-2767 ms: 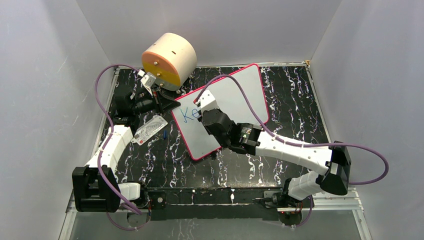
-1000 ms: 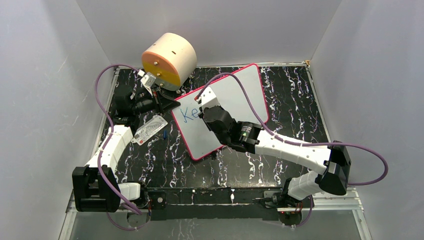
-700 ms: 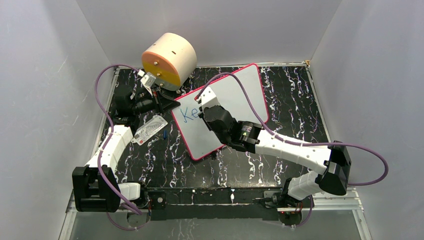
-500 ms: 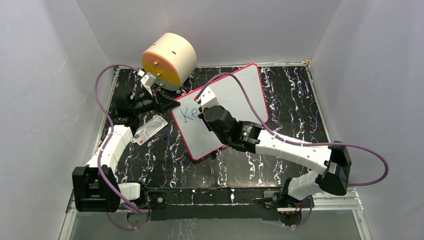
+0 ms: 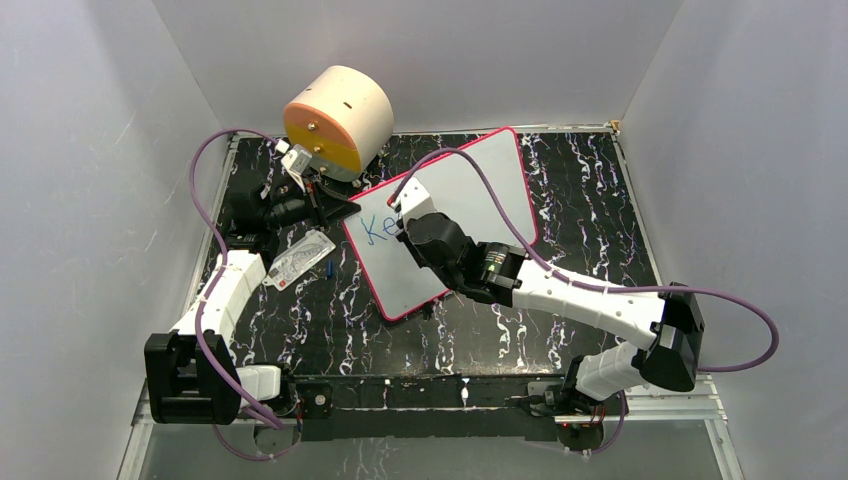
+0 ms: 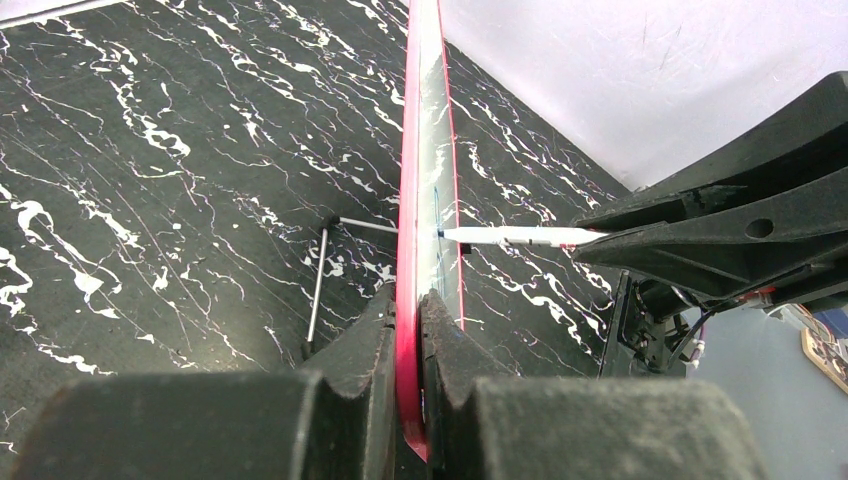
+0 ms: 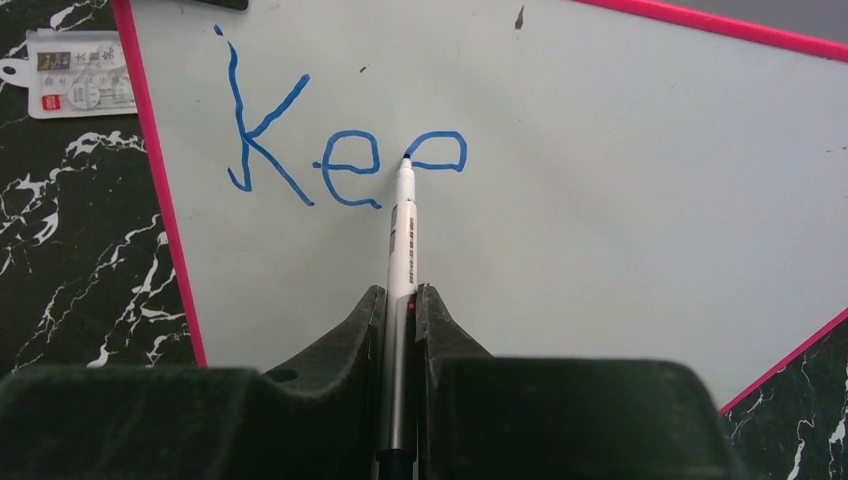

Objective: Write a sentence on the whiteboard

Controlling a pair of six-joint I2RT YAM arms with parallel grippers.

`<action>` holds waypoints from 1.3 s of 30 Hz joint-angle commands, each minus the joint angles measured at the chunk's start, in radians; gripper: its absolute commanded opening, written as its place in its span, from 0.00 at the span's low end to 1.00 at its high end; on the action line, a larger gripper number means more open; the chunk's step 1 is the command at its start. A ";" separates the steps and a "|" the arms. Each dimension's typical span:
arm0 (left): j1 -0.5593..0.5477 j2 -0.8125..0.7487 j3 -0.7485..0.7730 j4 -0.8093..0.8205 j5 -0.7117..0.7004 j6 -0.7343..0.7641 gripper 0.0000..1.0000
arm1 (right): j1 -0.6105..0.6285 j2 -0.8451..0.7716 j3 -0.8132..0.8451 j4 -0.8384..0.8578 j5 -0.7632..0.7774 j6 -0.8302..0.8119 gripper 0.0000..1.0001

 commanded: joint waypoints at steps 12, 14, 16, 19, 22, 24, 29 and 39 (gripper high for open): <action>-0.024 -0.006 -0.023 -0.022 0.061 0.092 0.00 | -0.005 -0.025 -0.017 -0.076 0.002 0.030 0.00; -0.024 -0.008 -0.023 -0.022 0.061 0.092 0.00 | -0.004 -0.025 -0.016 -0.083 0.009 0.029 0.00; -0.024 -0.007 -0.025 -0.023 0.061 0.092 0.00 | -0.004 -0.023 -0.013 -0.089 0.018 0.025 0.00; -0.024 -0.007 -0.024 -0.022 0.061 0.092 0.00 | -0.004 -0.023 -0.011 -0.097 0.027 0.023 0.00; -0.024 -0.008 -0.024 -0.022 0.060 0.093 0.00 | -0.004 -0.023 -0.011 -0.097 0.052 0.021 0.00; -0.024 -0.009 -0.024 -0.024 0.063 0.093 0.00 | -0.004 -0.027 -0.014 -0.084 0.068 0.020 0.00; -0.024 -0.009 -0.024 -0.023 0.062 0.094 0.00 | -0.004 -0.042 -0.031 -0.035 0.101 0.015 0.00; -0.024 -0.008 -0.023 -0.025 0.059 0.094 0.00 | -0.005 -0.107 -0.066 0.041 0.115 0.004 0.00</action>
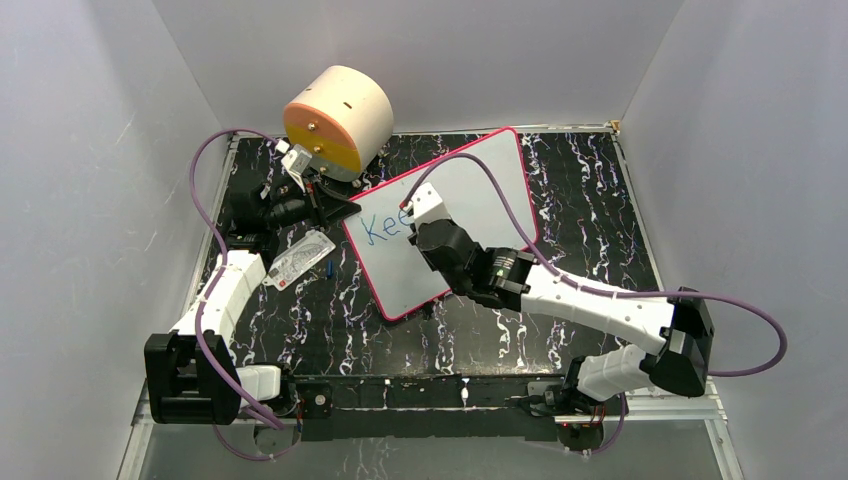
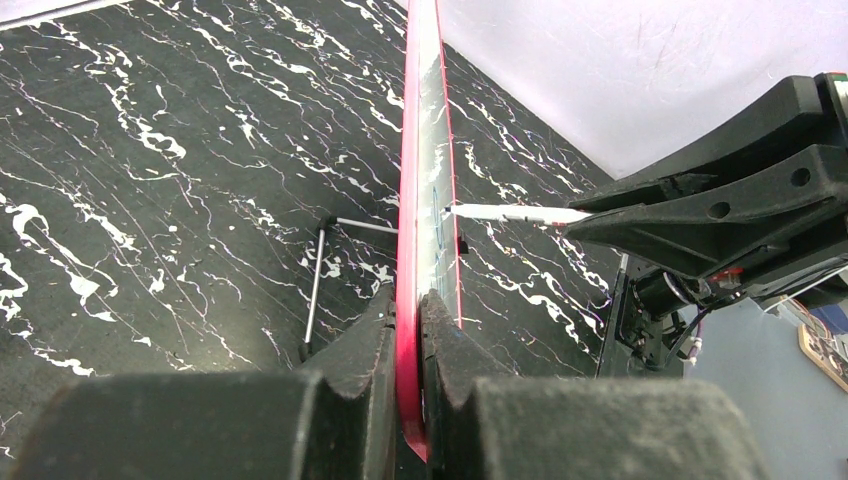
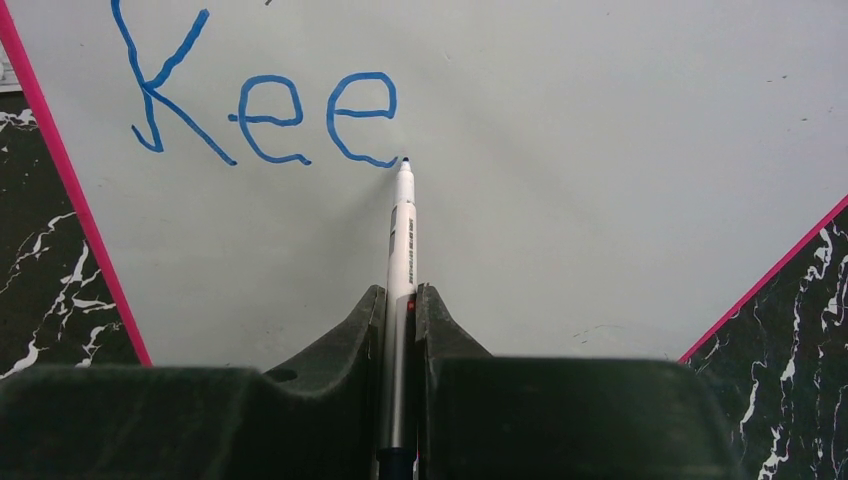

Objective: Write a sentence on the whiteboard

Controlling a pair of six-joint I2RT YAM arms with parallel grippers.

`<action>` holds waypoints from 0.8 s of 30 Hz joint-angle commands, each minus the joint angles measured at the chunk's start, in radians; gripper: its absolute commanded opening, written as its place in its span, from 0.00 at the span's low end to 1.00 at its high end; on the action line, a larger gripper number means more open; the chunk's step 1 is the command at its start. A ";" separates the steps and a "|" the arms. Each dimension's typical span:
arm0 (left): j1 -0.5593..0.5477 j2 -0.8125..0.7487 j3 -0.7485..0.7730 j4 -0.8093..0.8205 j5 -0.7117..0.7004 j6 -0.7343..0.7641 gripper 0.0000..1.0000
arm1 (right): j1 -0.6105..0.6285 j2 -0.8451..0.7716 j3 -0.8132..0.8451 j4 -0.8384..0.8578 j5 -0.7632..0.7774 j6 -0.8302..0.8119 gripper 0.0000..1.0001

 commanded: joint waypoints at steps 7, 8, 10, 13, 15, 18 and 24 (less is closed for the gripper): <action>-0.024 -0.007 -0.023 -0.028 0.049 0.095 0.00 | -0.005 -0.059 -0.004 0.133 0.040 -0.045 0.00; -0.024 -0.007 -0.023 -0.029 0.051 0.095 0.00 | -0.005 -0.054 -0.001 0.137 0.040 -0.048 0.00; -0.024 -0.007 -0.023 -0.028 0.051 0.095 0.00 | -0.007 -0.044 0.003 0.148 0.040 -0.054 0.00; -0.024 -0.008 -0.023 -0.028 0.052 0.095 0.00 | -0.008 -0.028 0.015 0.152 0.037 -0.060 0.00; -0.024 -0.008 -0.023 -0.028 0.052 0.095 0.00 | -0.008 -0.023 0.019 0.158 0.034 -0.065 0.00; -0.024 -0.008 -0.023 -0.029 0.052 0.095 0.00 | -0.011 -0.016 0.023 0.167 0.029 -0.071 0.00; -0.024 -0.011 -0.023 -0.030 0.052 0.095 0.00 | -0.020 -0.004 0.029 0.169 0.031 -0.067 0.00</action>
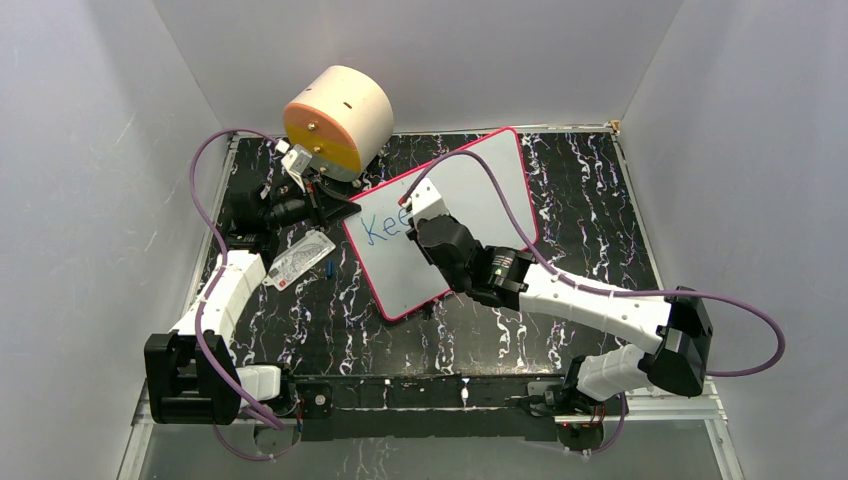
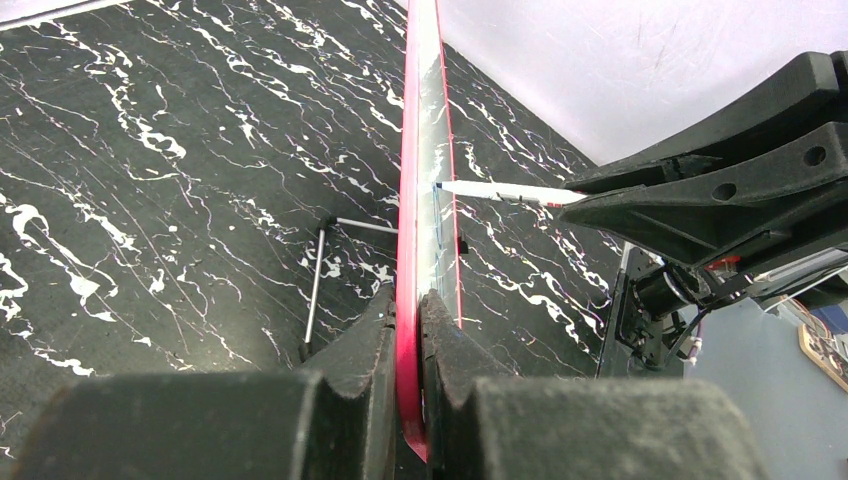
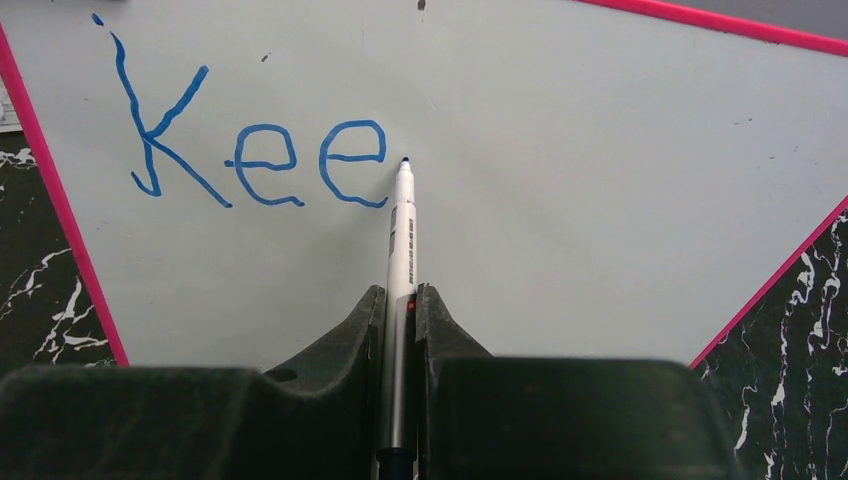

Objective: Write a sentence on the whiteboard

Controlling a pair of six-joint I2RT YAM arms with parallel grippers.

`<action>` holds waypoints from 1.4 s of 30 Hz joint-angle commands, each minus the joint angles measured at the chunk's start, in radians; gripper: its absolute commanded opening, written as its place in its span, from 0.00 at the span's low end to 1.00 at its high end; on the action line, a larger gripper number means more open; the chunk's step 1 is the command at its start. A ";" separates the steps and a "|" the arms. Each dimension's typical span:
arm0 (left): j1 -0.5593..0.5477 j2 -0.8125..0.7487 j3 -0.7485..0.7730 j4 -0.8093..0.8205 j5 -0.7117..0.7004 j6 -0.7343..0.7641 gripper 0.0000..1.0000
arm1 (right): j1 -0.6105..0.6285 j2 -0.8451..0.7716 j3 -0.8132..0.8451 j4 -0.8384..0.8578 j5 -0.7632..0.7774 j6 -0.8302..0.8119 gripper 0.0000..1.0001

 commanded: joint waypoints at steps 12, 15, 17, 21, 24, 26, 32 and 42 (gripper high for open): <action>-0.025 -0.013 -0.023 -0.031 0.053 0.097 0.00 | -0.014 0.008 0.060 0.085 0.014 -0.020 0.00; -0.026 -0.014 -0.023 -0.031 0.053 0.097 0.00 | -0.016 0.014 0.063 0.063 0.009 -0.012 0.00; -0.025 -0.014 -0.023 -0.032 0.053 0.097 0.00 | -0.016 0.014 0.066 0.036 0.007 0.001 0.00; -0.025 -0.013 -0.022 -0.030 0.052 0.095 0.00 | -0.015 0.015 0.070 -0.022 -0.006 0.028 0.00; -0.025 -0.013 -0.023 -0.030 0.053 0.095 0.00 | -0.016 0.021 0.076 -0.072 -0.019 0.051 0.00; -0.025 -0.014 -0.023 -0.030 0.052 0.096 0.00 | -0.015 0.025 0.078 -0.100 -0.026 0.065 0.00; -0.026 -0.013 -0.023 -0.029 0.050 0.097 0.00 | -0.017 0.022 0.080 -0.168 -0.053 0.101 0.00; -0.025 -0.014 -0.023 -0.030 0.050 0.097 0.00 | -0.017 0.033 0.085 -0.252 -0.078 0.141 0.00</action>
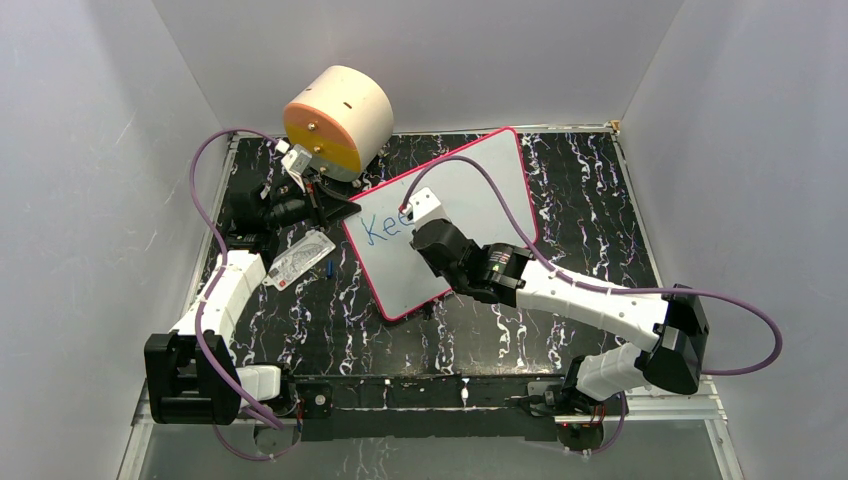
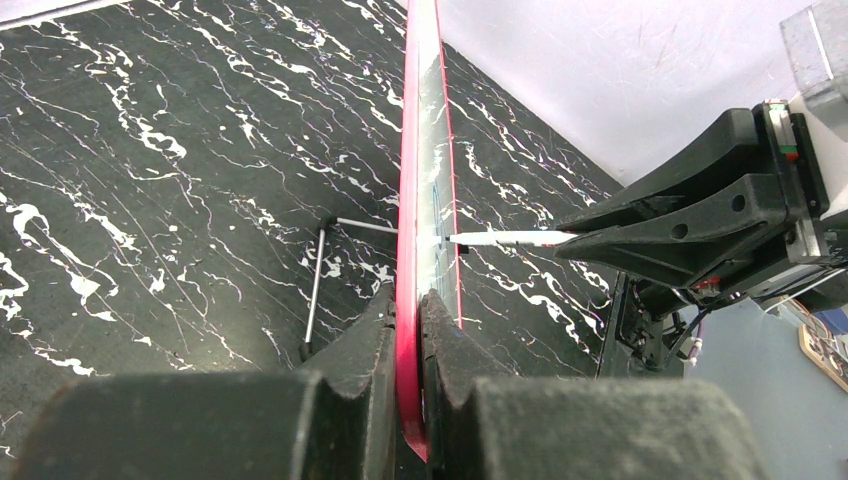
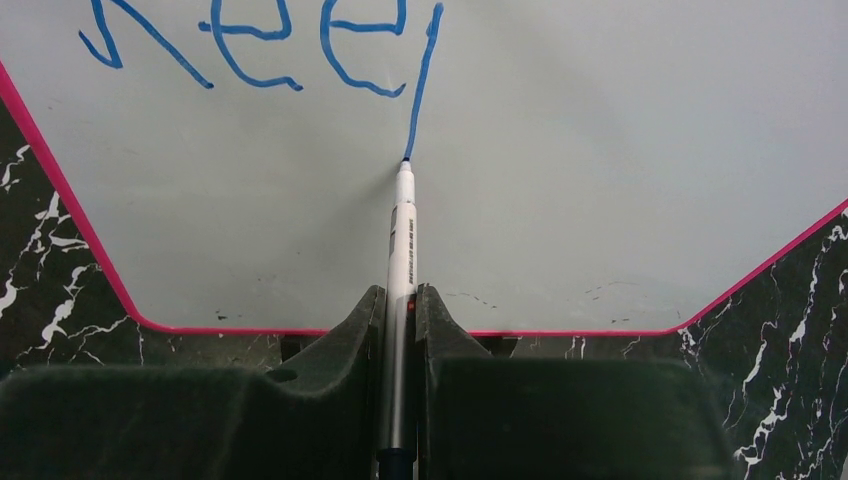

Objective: Write a sentence on the whiteboard

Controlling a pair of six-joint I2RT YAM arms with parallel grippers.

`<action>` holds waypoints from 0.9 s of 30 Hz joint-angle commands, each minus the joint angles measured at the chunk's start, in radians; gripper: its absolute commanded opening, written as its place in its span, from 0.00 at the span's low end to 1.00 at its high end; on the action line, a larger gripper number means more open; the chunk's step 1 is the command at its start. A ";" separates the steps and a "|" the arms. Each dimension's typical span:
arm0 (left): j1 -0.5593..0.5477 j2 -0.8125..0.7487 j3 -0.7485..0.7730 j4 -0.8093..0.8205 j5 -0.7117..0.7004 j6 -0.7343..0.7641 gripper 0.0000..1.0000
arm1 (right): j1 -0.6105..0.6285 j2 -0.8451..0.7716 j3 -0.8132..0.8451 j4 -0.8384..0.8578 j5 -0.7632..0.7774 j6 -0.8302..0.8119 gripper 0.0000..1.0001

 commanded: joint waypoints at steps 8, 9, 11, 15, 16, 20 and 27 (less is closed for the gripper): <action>-0.025 -0.012 -0.023 -0.029 0.051 0.095 0.00 | -0.008 -0.056 0.033 0.047 -0.001 0.010 0.00; -0.025 -0.012 -0.023 -0.029 0.051 0.095 0.00 | -0.008 -0.070 0.023 0.075 0.007 0.002 0.00; -0.025 -0.012 -0.023 -0.029 0.051 0.095 0.00 | -0.008 -0.090 0.009 0.114 0.022 -0.008 0.00; -0.025 -0.012 -0.024 -0.029 0.052 0.095 0.00 | -0.007 -0.102 0.002 0.173 0.055 -0.033 0.00; -0.026 -0.012 -0.024 -0.029 0.052 0.095 0.00 | -0.006 -0.101 0.002 0.185 0.061 -0.040 0.00; -0.026 -0.012 -0.024 -0.029 0.052 0.095 0.00 | -0.007 -0.080 0.010 0.218 0.063 -0.065 0.00; -0.026 -0.013 -0.024 -0.030 0.054 0.095 0.00 | -0.009 -0.051 0.017 0.249 0.046 -0.081 0.00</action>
